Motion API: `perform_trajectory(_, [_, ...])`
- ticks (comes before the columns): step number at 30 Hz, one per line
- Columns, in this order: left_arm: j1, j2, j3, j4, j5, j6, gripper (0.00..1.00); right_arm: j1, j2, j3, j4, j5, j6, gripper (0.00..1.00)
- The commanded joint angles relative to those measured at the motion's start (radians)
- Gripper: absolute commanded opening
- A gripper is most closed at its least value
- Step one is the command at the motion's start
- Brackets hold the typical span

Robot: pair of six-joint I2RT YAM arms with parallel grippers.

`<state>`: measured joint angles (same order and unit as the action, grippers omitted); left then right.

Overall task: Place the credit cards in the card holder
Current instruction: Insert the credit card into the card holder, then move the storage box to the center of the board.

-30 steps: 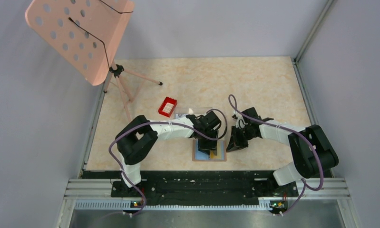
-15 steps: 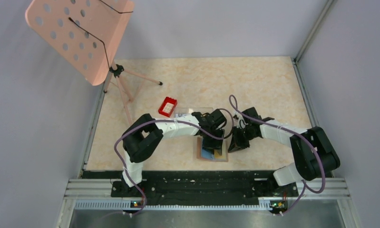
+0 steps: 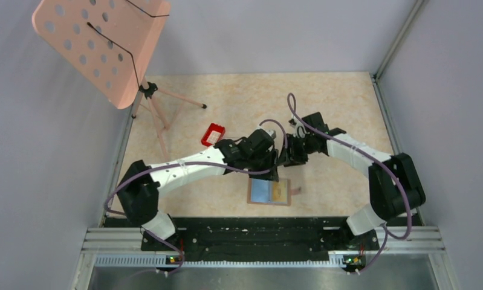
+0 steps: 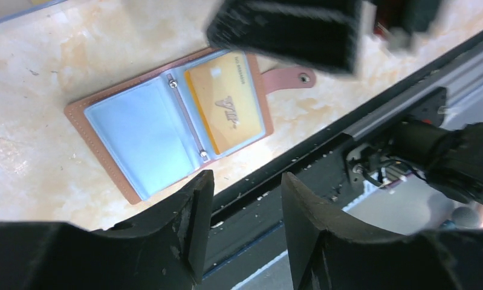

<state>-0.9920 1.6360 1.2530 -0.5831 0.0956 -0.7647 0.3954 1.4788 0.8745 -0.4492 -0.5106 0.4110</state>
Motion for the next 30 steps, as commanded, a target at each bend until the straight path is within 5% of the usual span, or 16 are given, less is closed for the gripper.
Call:
perform_trajectory(1, [0.027,-0.124,-0.063,0.053,-0.039,-0.059,0.51,0.013,0.138,0.159,0.037,-0.032,-0.011,0.45])
perform_trajectory(10, [0.131,-0.354,-0.285,0.152,-0.07,-0.167,0.54,0.02,0.323,0.408,-0.01,-0.005,0.007,0.55])
perform_trajectory(17, [0.202,-0.45,-0.367,0.091,-0.085,-0.188,0.53,0.08,0.44,0.542,-0.176,0.173,-0.078,0.33])
perform_trajectory(22, [0.238,-0.48,-0.394,0.074,-0.085,-0.182,0.54,0.091,0.432,0.579,-0.232,0.247,-0.103,0.01])
perform_trajectory(30, [0.309,-0.461,-0.404,0.079,-0.049,-0.17,0.53,0.091,0.383,0.596,-0.31,0.359,-0.152,0.0])
